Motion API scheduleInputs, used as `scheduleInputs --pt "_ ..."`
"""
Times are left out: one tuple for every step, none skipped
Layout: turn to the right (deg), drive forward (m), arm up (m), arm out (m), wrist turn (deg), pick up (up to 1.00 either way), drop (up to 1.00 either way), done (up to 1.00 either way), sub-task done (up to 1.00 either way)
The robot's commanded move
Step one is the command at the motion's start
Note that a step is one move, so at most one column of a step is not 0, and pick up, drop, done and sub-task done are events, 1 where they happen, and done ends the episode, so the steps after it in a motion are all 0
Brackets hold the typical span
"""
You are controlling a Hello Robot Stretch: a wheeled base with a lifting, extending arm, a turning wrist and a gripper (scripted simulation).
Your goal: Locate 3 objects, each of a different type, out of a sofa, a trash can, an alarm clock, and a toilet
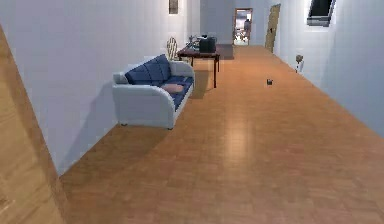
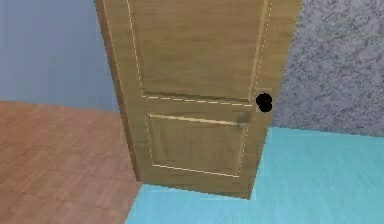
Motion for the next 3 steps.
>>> scheduleInputs --pt "0.0 0.85 0.00 0.00 0.0 0.00 0.00 0.00 0.00" --pt "-15.0 0.00 0.00 0.00 0.0 0.00 0.00 0.00 0.00" --pt "0.0 0.90 0.00 0.00 0.0 0.00 0.00 0.00 0.00"
